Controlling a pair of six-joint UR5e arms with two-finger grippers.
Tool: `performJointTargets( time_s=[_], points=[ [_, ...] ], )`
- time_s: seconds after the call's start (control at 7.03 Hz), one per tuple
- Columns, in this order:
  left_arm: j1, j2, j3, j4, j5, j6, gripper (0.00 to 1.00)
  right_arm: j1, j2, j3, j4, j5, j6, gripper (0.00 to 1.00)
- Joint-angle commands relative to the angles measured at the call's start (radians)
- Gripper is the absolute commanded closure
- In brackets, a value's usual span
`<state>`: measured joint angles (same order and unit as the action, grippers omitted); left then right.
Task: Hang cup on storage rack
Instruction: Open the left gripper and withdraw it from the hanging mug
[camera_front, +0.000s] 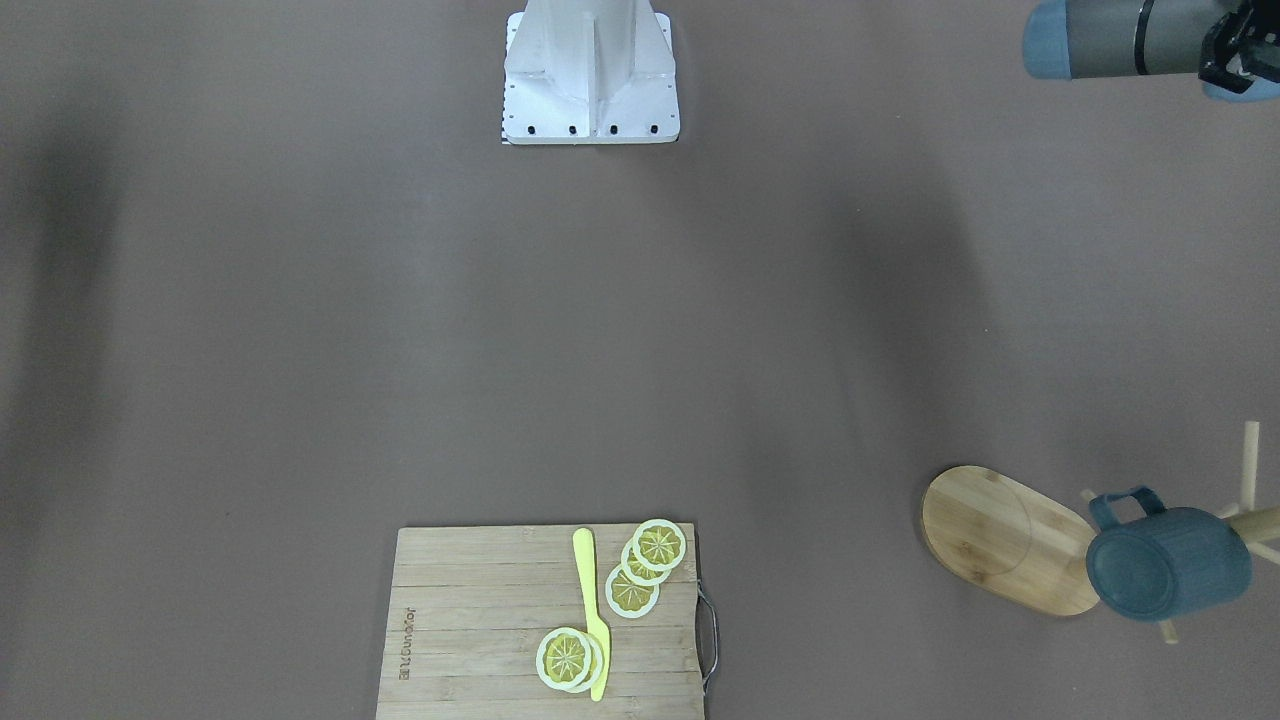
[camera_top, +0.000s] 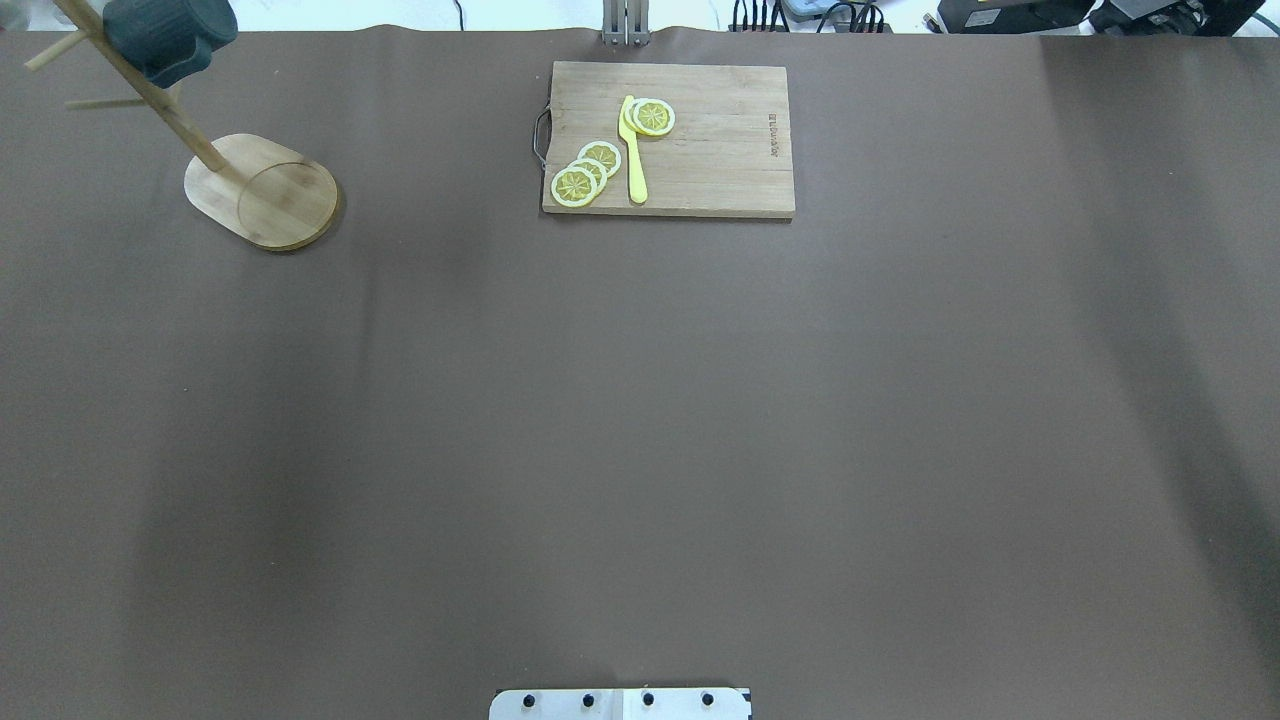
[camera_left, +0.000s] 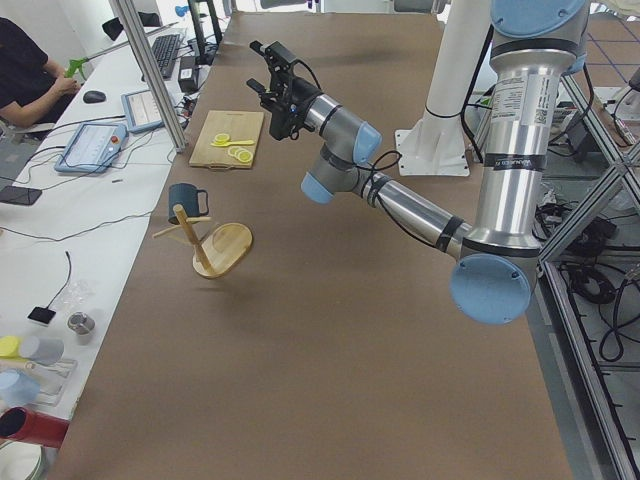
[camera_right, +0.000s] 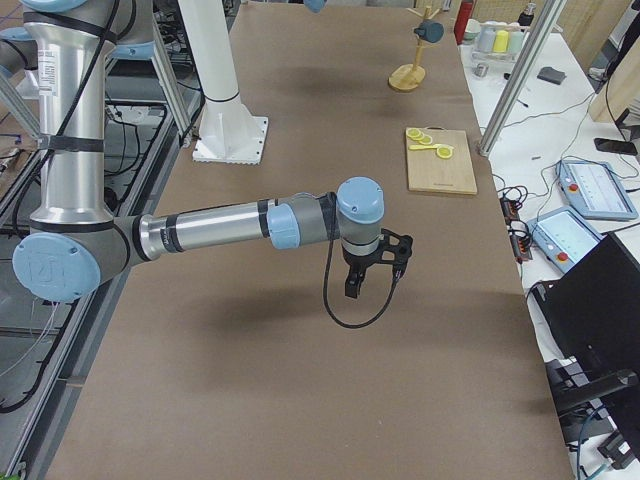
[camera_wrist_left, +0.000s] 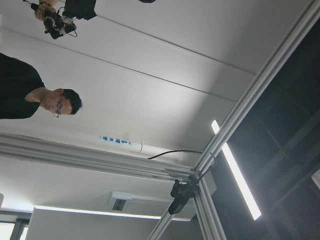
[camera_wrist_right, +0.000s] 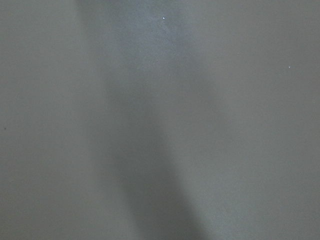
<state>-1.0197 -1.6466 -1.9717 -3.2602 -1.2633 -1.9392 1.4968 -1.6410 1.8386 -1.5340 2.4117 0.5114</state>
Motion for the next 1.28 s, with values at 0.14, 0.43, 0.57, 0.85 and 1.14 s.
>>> performJointTargets(
  time_s=[0.14, 0.43, 0.57, 0.85, 1.14],
  points=[
    [-0.208, -0.007, -0.013, 0.284, -0.018, 0.555, 0.02, -0.012, 0.000, 0.001, 0.000, -0.002, 0.016, 0.00],
    [-0.317, 0.011, -0.001, 0.341, -0.005, 0.848, 0.02, -0.023, 0.000, 0.001, 0.000, 0.004, 0.019, 0.00],
    [-0.380, 0.017, -0.001, 0.405, 0.030, 0.926, 0.02, -0.024, 0.000, 0.001, 0.000, 0.001, 0.019, 0.00],
    [-0.411, 0.130, 0.039, 0.422, 0.039, 1.188, 0.02, -0.024, 0.000, 0.001, 0.000, -0.002, 0.019, 0.00],
    [-0.448, 0.139, 0.059, 0.549, 0.018, 1.395, 0.02, -0.024, -0.003, 0.002, 0.000, 0.003, 0.019, 0.00]
  ],
)
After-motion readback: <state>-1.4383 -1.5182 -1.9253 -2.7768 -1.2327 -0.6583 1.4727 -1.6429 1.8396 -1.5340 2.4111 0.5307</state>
